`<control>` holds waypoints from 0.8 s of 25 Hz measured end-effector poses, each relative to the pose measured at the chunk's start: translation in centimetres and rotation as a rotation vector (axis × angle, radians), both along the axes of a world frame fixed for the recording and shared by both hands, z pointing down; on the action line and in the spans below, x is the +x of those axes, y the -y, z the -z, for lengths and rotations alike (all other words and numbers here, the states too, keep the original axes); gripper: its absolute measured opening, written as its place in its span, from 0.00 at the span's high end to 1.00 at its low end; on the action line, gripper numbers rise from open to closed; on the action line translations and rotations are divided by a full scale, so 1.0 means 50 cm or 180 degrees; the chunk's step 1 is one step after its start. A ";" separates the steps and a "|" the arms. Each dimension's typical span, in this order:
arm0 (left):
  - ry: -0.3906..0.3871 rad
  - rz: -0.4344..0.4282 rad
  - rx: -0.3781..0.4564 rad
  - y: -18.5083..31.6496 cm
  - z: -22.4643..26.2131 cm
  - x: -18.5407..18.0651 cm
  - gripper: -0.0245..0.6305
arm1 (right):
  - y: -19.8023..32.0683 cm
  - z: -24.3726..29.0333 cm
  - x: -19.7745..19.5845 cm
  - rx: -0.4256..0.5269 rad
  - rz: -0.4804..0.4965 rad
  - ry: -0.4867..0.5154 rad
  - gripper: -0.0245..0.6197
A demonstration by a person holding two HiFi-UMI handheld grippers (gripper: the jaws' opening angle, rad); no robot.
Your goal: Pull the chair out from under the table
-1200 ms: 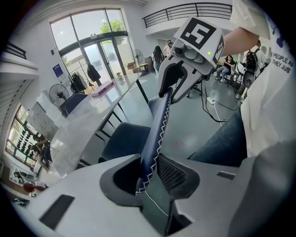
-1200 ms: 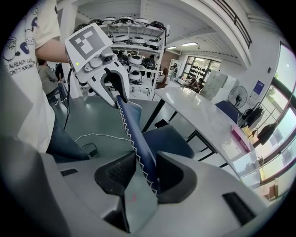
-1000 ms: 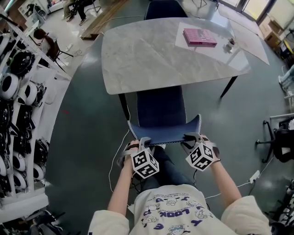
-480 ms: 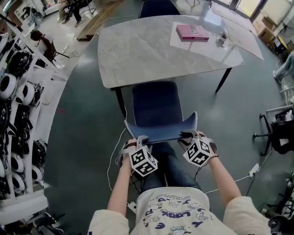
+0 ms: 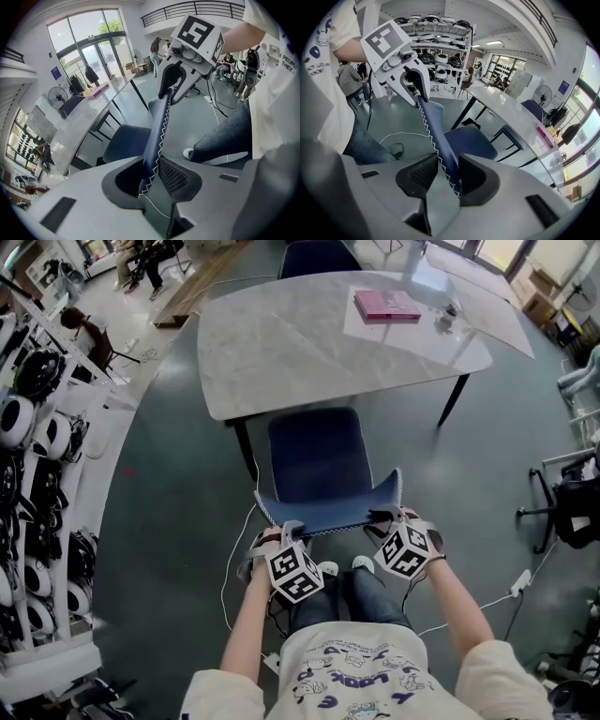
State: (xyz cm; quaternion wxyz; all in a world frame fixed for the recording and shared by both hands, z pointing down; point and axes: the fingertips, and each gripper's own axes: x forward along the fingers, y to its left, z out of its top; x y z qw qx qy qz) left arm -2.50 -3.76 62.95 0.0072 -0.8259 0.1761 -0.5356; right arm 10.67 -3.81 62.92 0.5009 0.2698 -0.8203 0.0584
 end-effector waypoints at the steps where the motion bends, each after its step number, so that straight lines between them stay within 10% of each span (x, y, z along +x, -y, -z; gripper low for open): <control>1: 0.0008 -0.0011 0.0004 -0.004 0.001 0.002 0.79 | -0.003 0.000 0.002 -0.0001 0.0003 -0.0003 0.74; 20: 0.0169 0.0107 0.0055 -0.146 0.007 0.022 0.81 | -0.138 0.000 0.021 -0.0028 0.0189 0.0036 0.75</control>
